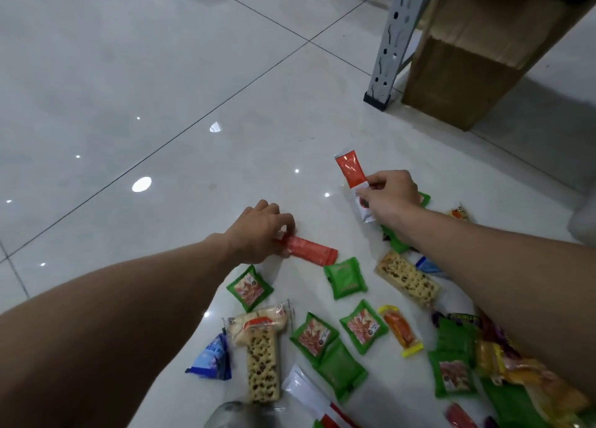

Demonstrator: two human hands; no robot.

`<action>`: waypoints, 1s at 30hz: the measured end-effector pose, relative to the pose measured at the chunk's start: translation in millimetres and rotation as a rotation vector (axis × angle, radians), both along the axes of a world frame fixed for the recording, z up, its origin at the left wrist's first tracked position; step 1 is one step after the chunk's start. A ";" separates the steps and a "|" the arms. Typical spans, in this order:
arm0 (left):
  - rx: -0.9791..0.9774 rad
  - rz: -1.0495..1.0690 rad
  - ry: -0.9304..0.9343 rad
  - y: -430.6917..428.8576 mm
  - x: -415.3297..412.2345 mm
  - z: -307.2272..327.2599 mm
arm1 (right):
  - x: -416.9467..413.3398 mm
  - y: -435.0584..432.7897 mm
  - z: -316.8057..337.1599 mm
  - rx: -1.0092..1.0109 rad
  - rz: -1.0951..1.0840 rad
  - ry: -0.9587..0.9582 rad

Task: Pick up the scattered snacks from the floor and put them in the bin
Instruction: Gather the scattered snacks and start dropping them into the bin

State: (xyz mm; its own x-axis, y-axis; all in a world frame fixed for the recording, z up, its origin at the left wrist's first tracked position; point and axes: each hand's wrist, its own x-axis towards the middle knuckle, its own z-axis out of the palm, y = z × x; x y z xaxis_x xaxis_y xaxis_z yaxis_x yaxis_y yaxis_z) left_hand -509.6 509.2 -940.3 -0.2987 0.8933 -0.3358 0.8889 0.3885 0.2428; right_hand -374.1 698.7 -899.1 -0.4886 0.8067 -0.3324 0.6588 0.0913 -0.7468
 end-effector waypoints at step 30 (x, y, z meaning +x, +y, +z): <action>0.478 0.378 -0.604 153.7 108.4 105.0 | 140.9 67.2 110.0 0.196 -0.436 0.158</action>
